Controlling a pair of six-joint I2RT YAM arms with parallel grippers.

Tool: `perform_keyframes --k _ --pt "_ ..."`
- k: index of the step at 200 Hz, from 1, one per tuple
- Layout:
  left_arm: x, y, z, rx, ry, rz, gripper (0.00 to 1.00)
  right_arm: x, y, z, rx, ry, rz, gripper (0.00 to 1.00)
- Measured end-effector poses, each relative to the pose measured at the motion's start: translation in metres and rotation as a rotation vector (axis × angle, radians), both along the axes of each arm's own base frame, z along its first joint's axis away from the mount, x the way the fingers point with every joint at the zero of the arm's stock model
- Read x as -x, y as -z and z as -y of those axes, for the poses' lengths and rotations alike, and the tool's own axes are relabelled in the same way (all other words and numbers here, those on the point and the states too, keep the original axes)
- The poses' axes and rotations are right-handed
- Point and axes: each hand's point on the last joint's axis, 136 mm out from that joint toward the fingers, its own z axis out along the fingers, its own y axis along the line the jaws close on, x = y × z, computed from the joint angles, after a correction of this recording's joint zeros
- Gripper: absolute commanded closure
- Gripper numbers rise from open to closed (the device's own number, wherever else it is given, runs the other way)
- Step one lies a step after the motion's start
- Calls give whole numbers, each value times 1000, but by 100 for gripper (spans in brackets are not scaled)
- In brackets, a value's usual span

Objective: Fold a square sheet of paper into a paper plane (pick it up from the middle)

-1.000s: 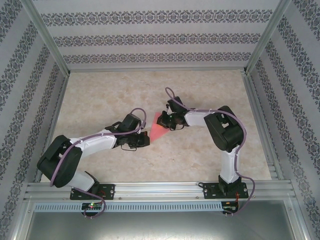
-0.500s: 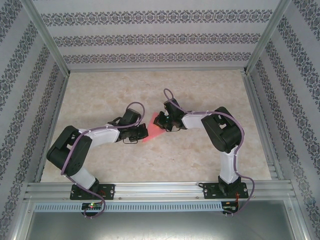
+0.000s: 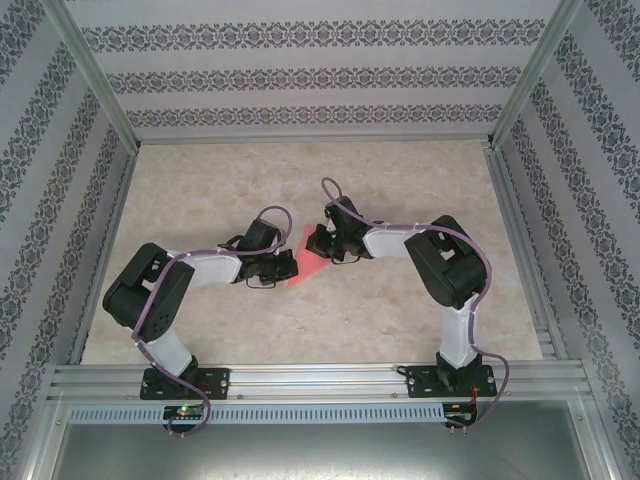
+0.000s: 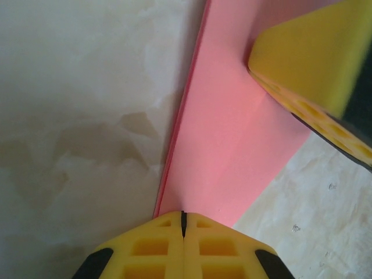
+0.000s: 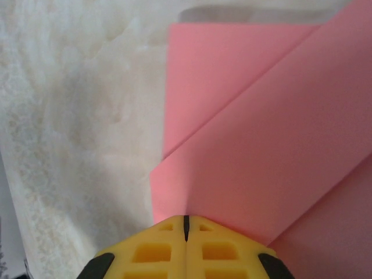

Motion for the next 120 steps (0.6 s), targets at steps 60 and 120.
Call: perform_keyframes --k 60,120 --pt "2 1 -1 -17 36 13 100 23 -9 -31 39 -85 61 100" --pt "2 1 -1 -20 42 17 100 16 13 -18 62 -58 34 100"
